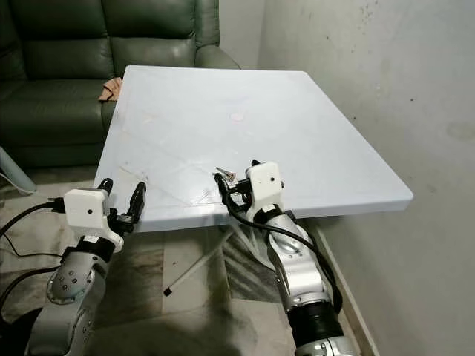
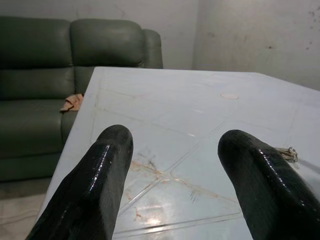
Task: Hang keys on a hook
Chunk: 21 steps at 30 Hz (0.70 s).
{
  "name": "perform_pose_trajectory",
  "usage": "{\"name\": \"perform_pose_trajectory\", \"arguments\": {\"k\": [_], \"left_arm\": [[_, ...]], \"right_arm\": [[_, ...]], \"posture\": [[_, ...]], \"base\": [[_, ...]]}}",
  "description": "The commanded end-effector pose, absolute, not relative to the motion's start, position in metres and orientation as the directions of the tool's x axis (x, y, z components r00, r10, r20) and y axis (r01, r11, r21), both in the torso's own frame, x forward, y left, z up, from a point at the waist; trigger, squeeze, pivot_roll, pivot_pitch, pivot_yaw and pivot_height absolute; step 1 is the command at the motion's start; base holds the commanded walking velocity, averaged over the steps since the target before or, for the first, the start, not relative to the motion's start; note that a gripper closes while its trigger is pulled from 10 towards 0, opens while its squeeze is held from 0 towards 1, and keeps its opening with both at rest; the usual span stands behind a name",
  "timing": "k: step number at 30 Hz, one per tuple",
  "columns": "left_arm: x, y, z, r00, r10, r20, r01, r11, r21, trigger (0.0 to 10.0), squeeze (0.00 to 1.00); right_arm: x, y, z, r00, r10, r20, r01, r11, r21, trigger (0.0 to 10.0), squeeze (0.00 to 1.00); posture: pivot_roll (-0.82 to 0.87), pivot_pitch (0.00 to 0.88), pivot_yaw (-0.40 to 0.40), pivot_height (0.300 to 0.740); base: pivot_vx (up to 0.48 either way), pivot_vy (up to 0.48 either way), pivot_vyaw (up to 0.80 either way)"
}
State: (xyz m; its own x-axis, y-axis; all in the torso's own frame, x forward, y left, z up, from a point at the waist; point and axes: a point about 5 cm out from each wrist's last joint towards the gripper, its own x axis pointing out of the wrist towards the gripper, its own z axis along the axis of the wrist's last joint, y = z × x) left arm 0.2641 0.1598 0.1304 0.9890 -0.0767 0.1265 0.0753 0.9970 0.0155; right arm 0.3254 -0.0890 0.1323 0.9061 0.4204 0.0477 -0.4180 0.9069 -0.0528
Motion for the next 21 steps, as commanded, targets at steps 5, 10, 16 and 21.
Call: {"name": "perform_pose_trajectory", "arguments": {"k": [5, 10, 16, 21], "left_arm": [[0.259, 0.163, 0.134, 0.99, -0.059, 0.129, 0.06, 0.998, -0.003, 10.0, 0.0], [0.252, 0.159, 0.133, 0.99, -0.061, 0.125, 0.062, 0.998, -0.007, 10.0, 0.0], [0.248, 0.16, 0.134, 0.99, -0.065, 0.122, 0.066, 0.998, -0.006, 10.0, 0.0], [0.246, 0.156, 0.136, 0.989, -0.081, 0.121, 0.083, 0.997, -0.01, 10.0, 0.0]], "right_arm": [[0.332, -0.081, 0.138, 0.915, 0.402, 0.024, -0.4, 0.915, -0.058, 10.0, 0.0], [0.341, -0.061, 0.143, 0.919, 0.394, -0.005, -0.394, 0.919, -0.022, 10.0, 0.0], [0.345, -0.055, 0.142, 0.928, 0.37, -0.039, -0.371, 0.928, -0.031, 10.0, 0.0], [0.35, -0.046, 0.147, 0.93, 0.365, -0.041, -0.366, 0.93, -0.024, 10.0, 0.0]], "posture": [[-0.03, 0.04, -0.082, 0.724], [-0.01, 0.073, -0.103, 0.724], [0.0, 0.094, -0.11, 0.724], [0.02, 0.117, -0.117, 0.724]], "base": [[0.0, 0.0, 0.0], [0.0, 0.0, 0.0], [0.0, 0.0, 0.0], [0.0, 0.0, 0.0]]}}
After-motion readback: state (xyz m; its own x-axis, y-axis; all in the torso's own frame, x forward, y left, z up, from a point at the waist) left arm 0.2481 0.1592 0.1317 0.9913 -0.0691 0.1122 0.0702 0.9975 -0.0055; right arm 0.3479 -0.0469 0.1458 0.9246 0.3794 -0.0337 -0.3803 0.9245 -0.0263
